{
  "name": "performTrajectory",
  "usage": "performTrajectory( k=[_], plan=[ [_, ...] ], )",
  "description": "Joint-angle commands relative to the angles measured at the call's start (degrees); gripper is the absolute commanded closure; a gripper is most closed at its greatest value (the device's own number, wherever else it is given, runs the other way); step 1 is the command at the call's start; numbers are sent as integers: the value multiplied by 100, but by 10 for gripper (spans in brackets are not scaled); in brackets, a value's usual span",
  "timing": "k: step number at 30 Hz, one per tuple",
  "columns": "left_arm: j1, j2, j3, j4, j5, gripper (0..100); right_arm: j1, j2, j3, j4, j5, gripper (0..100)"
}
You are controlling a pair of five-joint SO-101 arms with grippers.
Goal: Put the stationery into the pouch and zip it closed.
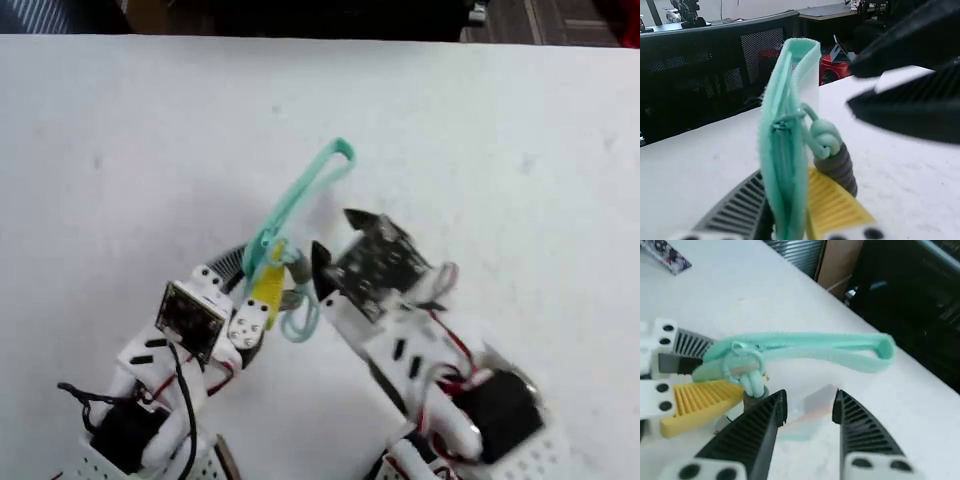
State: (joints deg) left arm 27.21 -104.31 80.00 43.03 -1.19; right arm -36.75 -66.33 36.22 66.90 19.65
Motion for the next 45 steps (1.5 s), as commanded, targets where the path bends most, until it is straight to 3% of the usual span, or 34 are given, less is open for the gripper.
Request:
performTrajectory(
  k=[1,9,17,28,34,45],
  plan=[
    [-13,-57,-9,-176,70,976,-40,-84,396,-400,-18,877],
    [-13,-57,-9,-167,62,976,-549,-198,466,-470,44,875],
    [-22,-57,0,-149,62,976,-725,-963,44,242,466,875],
    [-13,-57,0,-141,62,976,-752,-189,0,-101,466,875],
    [-4,-57,0,-141,62,976,-1332,-66,-62,-180,501,875],
    [-13,-57,0,-123,62,976,-1024,-57,-26,-479,501,879]
  ],
)
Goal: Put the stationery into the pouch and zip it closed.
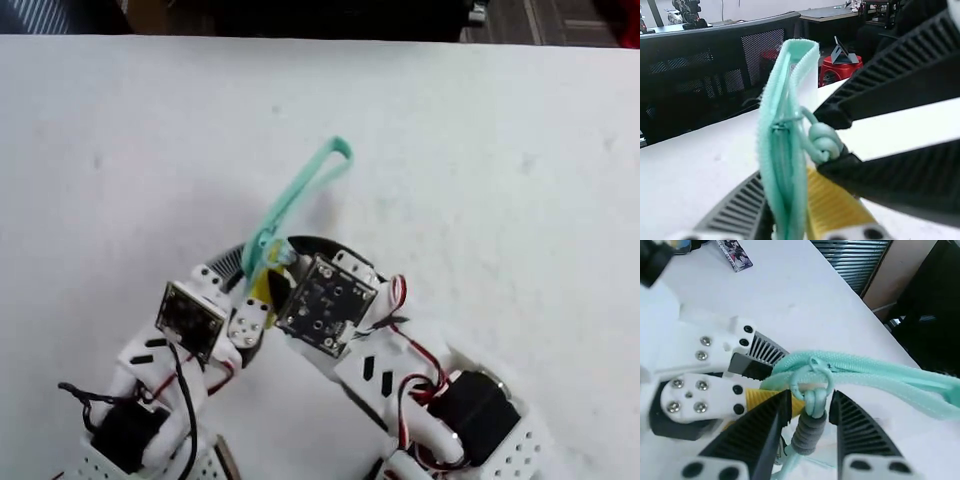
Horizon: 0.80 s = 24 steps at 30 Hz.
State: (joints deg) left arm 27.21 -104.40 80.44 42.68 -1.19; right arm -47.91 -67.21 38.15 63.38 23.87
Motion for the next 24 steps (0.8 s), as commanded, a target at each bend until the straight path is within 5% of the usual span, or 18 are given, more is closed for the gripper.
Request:
performTrajectory(
  k=[1,8,17,24],
  plan=[
    [-13,-48,-44,-88,62,976,92,31,-220,-119,79,879],
    [-4,-48,-44,-88,62,976,101,31,-202,-92,88,935],
    [-4,-48,-44,-88,62,976,101,31,-185,-92,88,845],
    [-4,-48,-44,-88,62,976,101,22,123,-198,343,887]
  ],
)
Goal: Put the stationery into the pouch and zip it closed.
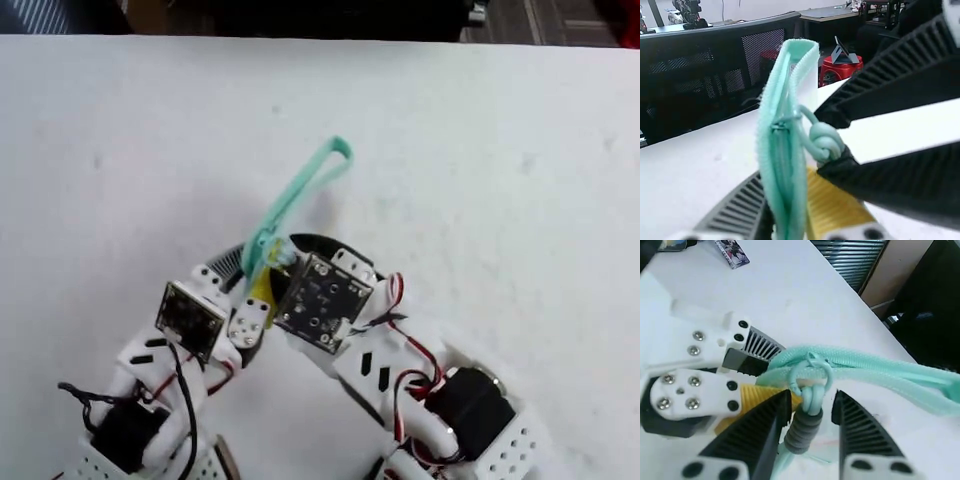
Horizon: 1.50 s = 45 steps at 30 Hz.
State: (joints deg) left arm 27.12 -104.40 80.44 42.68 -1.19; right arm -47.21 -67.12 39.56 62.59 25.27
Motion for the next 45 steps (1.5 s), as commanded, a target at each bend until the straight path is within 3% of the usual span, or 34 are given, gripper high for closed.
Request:
performTrajectory(
  k=[1,14,21,26,32,37,42,45],
  plan=[
    [4,-48,-44,-88,62,976,31,13,-18,-119,246,895],
    [31,-48,-79,-88,62,973,40,22,26,-286,448,981],
    [13,-48,-246,290,105,773,646,22,-607,-400,598,981],
    [40,-48,-475,484,97,838,716,523,-1178,-382,598,981],
    [40,-48,-475,475,70,983,760,1516,-1916,-365,563,981],
    [40,-48,-475,492,70,979,1068,1851,-2347,-321,615,981],
    [40,-48,-475,501,70,978,1367,1974,-2057,-57,1556,981],
    [40,-48,-475,492,62,978,1701,1974,-2048,-92,1565,981]
  ],
)
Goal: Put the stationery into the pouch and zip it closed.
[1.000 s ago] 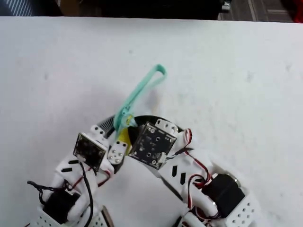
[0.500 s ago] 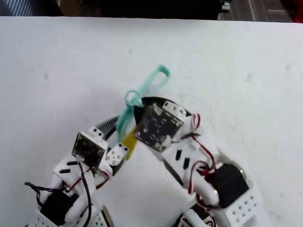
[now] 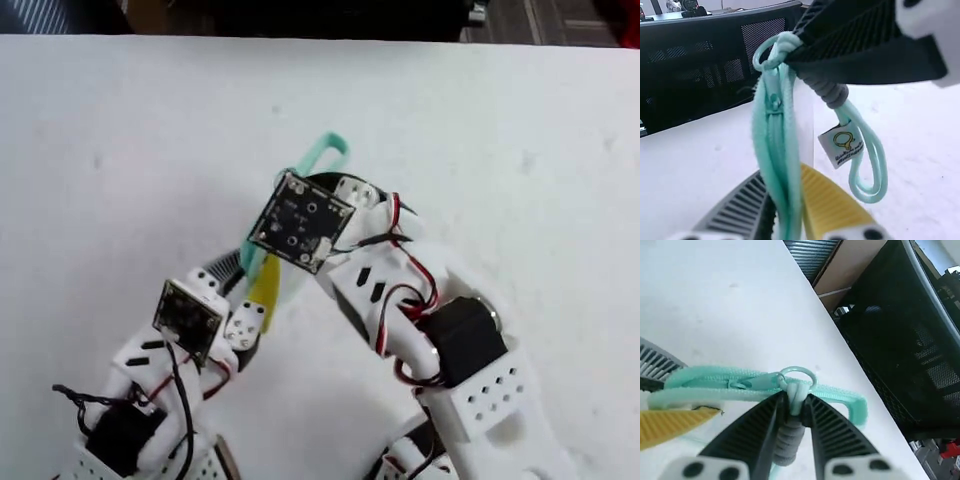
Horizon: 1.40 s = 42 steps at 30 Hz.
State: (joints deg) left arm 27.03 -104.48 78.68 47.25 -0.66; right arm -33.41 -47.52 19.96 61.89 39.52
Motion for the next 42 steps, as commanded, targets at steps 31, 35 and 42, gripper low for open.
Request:
performTrajectory(
  k=[31,35,42],
  plan=[
    [-4,-40,-484,387,-281,980,1965,1042,-123,-1305,141,982],
    [-4,-40,-466,387,-281,980,1947,400,-132,-532,62,978],
    [-4,-40,-466,387,-281,980,567,-1182,185,1182,-914,834]
  ],
)
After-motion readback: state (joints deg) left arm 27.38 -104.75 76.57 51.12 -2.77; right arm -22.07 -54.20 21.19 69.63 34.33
